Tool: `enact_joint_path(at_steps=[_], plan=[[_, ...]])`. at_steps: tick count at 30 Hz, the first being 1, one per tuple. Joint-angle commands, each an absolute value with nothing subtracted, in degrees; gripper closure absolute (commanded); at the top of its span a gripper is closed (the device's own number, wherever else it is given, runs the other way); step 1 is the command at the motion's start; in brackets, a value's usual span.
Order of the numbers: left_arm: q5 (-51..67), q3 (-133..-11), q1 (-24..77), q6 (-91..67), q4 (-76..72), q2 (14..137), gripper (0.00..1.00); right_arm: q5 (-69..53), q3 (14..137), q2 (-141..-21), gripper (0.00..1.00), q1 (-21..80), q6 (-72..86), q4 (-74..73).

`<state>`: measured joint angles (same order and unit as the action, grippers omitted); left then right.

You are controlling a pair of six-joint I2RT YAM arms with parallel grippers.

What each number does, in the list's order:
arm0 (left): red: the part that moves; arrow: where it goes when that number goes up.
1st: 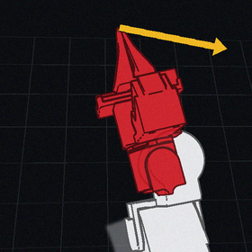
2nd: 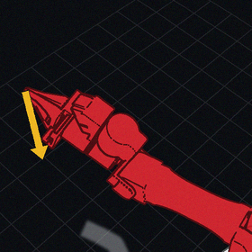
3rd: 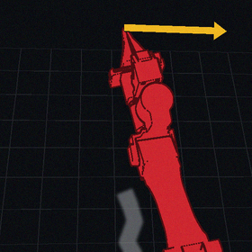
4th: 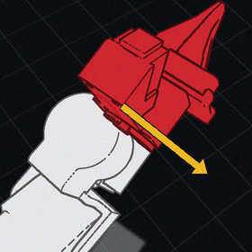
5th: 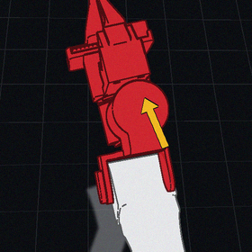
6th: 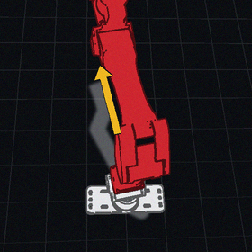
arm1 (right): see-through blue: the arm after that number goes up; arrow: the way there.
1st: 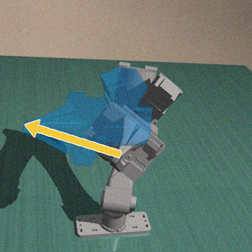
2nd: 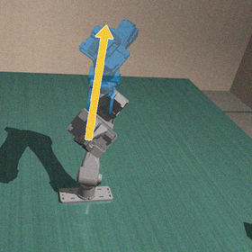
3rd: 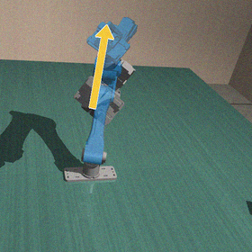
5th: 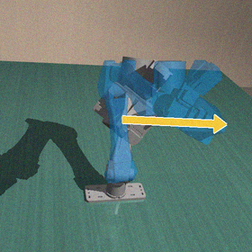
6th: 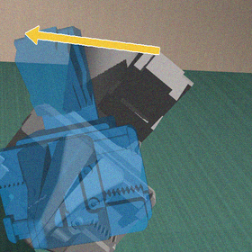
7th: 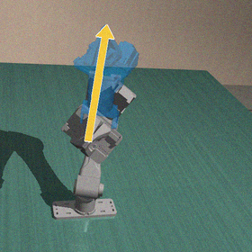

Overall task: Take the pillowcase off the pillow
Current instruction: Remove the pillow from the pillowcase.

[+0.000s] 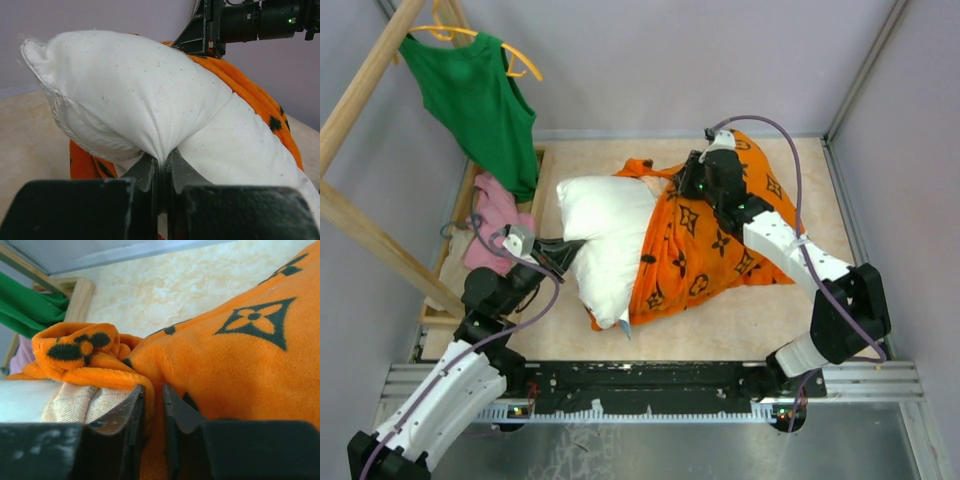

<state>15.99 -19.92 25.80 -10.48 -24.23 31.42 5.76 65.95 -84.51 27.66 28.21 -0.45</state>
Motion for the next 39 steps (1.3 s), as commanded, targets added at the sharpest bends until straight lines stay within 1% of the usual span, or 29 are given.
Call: enact_joint_path(at_steps=[1, 2, 3, 4, 6, 7, 8, 11, 15, 18, 22, 26, 31, 35, 36, 37, 38, 39], plan=[[9.09, -24.47, 25.53, -11.00, -31.58, 25.07, 1.00, 8.45, 66.02, -83.51, 0.74, 25.18, 28.36, -0.08], [7.76, -24.70, 25.57, -11.47, -30.98, 24.88, 1.00, 5.80, 66.60, -83.11, 0.64, 25.26, 28.28, -0.25], [6.72, -24.85, 25.55, -11.99, -30.56, 24.91, 1.00, 4.13, 67.21, -82.55, 0.51, 25.44, 28.00, -0.54], [5.77, -24.89, 25.55, -12.23, -30.31, 25.27, 1.00, 2.96, 67.79, -81.71, 0.38, 25.80, 27.15, -0.76], [4.55, -25.10, 25.51, -12.30, -29.99, 26.68, 1.00, 2.39, 68.40, -79.09, 0.15, 27.60, 26.09, -1.24], [4.05, -25.32, 25.50, -12.34, -29.77, 27.70, 1.00, 3.05, 68.29, -77.42, 0.06, 28.82, 25.88, -1.62], [3.46, -26.03, 25.57, -12.50, -29.28, 28.90, 1.00, 4.36, 67.80, -75.49, 0.02, 30.46, 25.74, -1.93], [0.01, -27.90, 25.57, -14.29, -26.76, 32.47, 1.00, 12.10, 62.96, -69.60, 0.01, 38.42, 24.52, -1.24], [-6.85, -29.09, 25.50, -16.88, -24.03, 34.29, 1.00, 31.74, 51.93, -61.03, 0.01, 55.39, 18.19, 4.90], [-10.95, -30.48, 25.46, -17.56, -20.49, 34.64, 1.00, 40.20, 43.85, -55.97, 0.01, 67.50, 12.69, 11.82], [-13.35, -32.52, 25.45, -17.56, -16.66, 35.53, 1.00, 45.58, 40.32, -59.45, 0.01, 78.48, 6.64, 13.89], [-12.78, -32.86, 25.48, -18.11, -16.45, 36.01, 1.00, 46.01, 42.94, -67.34, 0.01, 81.38, 9.41, 10.90], [-12.69, -33.06, 25.55, -17.81, -16.16, 36.38, 1.00, 42.29, 45.43, -73.04, 0.01, 81.39, 11.06, 15.31], [-12.92, -33.50, 25.43, -17.45, -14.55, 35.71, 1.00, 44.72, 50.02, -78.56, 0.01, 81.39, 13.58, 11.18], [-13.26, -33.37, 25.45, -17.22, -14.46, 35.30, 1.00, 46.27, 50.12, -79.03, 0.03, 81.32, 14.07, 10.26], [-13.69, -33.32, 25.47, -17.08, -14.26, 34.92, 1.00, 48.06, 49.92, -78.98, 0.09, 81.06, 14.81, 9.25], [-13.99, -33.32, 25.49, -16.97, -13.71, 34.50, 1.00, 48.78, 49.42, -78.37, 0.20, 80.26, 16.03, 7.78], [-14.30, -33.51, 25.41, -16.90, -13.23, 34.05, 1.00, 48.78, 48.64, -77.26, 0.34, 78.87, 18.77, 4.97]])
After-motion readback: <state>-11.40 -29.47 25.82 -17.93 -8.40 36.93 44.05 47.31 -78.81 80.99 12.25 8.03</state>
